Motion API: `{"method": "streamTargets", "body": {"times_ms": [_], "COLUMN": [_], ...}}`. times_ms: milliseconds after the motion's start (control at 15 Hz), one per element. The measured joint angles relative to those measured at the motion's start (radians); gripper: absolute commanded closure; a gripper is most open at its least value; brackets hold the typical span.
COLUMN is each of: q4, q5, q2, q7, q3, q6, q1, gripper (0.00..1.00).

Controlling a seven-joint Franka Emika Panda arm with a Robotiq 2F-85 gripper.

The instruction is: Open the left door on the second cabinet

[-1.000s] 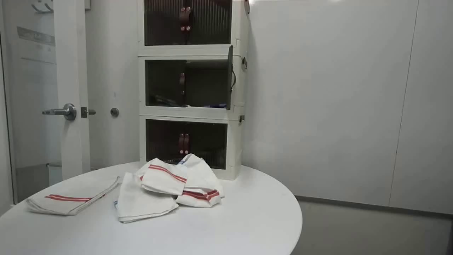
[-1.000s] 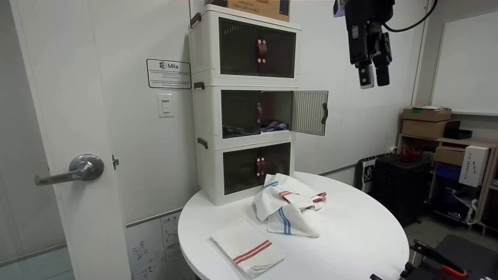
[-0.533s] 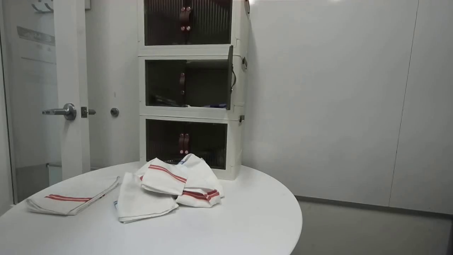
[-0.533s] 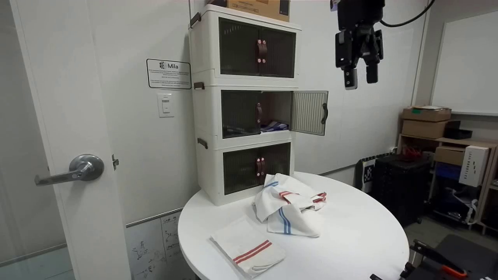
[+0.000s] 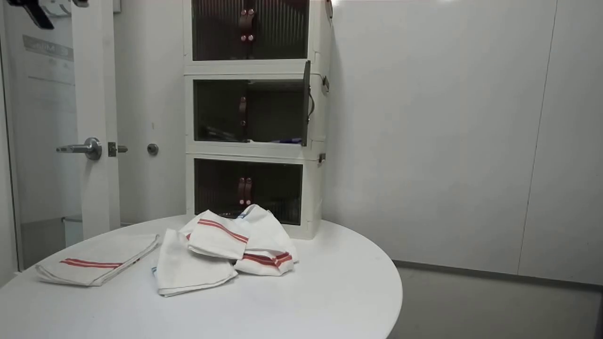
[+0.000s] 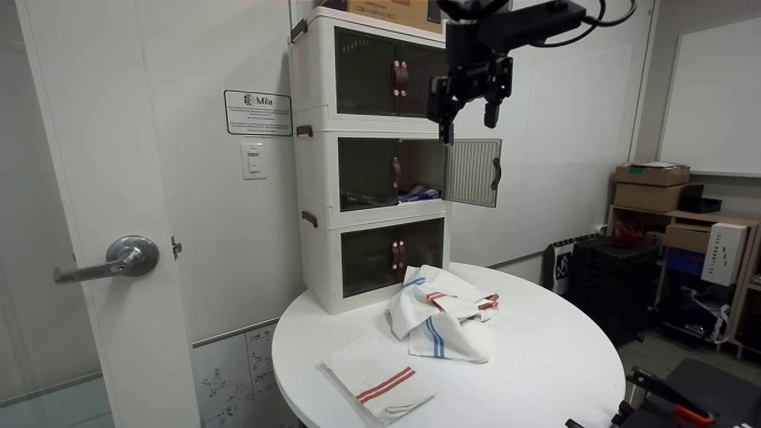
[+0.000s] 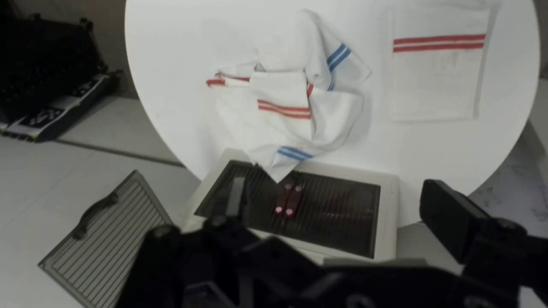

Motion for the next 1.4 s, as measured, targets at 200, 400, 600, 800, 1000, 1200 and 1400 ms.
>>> {"method": "streamTargets", "body": {"times_ms": [200,400,600,800,1000,1200,1400], "q4": [-0.002,0.019,0.078,0.145,0.193,0.21,0.211], "q5": [-0.189,-0.392,-0.586,-0.747,-0.83,-0.837,-0.837], "q2": [0.083,0.183,0.297,0.391,0.454,0.472,0.472], "q7": [0.126,0.246,0.365,0.494,0.598,0.615,0.616], "q3": [0.047,0.055,0.033,-0.009,-0.058,-0.068,-0.068], "q6": [0.102,0.14,0.141,0.137,0.122,0.113,0.111], "q1": [-0.068,-0.13,-0.143,-0.116,-0.066,-0.051,-0.049], "gripper": [0.0,0.0,0.0,0.0,0.0,0.0,0.0]}}
